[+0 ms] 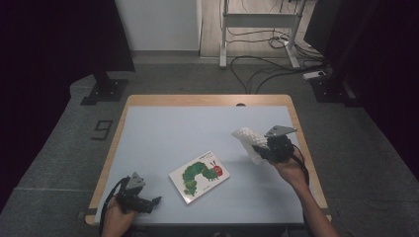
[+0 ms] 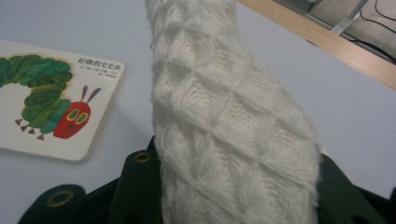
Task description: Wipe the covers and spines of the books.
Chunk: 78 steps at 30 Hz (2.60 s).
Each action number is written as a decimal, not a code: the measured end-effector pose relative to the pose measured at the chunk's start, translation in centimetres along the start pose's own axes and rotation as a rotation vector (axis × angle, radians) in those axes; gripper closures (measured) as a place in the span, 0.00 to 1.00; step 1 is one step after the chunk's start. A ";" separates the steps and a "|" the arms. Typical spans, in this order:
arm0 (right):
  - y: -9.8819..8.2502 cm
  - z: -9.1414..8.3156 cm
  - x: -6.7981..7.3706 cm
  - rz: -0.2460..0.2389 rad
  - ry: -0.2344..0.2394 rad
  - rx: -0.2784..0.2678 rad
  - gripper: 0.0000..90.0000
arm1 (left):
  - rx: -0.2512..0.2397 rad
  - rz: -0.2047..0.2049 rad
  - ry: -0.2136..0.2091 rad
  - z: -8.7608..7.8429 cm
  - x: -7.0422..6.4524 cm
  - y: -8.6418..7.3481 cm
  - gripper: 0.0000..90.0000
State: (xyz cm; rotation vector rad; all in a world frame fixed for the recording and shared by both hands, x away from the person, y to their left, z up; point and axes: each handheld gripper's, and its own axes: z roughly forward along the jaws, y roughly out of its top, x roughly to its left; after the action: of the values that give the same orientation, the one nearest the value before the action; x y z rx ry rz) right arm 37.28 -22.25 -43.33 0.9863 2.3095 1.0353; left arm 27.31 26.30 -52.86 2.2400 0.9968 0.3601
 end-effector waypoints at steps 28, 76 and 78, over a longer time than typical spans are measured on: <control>-6.5 -0.3 -3.6 0.076 -0.116 0.081 0.65 | -0.002 -0.002 0.000 0.0 0.0 0.0 0.00; -7.1 -0.3 -2.9 0.066 -0.078 0.095 0.02 | 0.000 0.006 0.003 0.0 -0.1 0.0 0.00; -6.9 -0.4 -2.7 0.055 -0.079 0.091 0.02 | 0.000 0.007 0.005 0.0 -0.1 0.0 0.00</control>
State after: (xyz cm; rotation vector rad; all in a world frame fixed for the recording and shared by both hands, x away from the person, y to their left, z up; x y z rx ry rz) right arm 35.79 -27.68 -48.11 1.1112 2.2941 0.9029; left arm 27.26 26.22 -52.83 2.2442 0.9912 0.3690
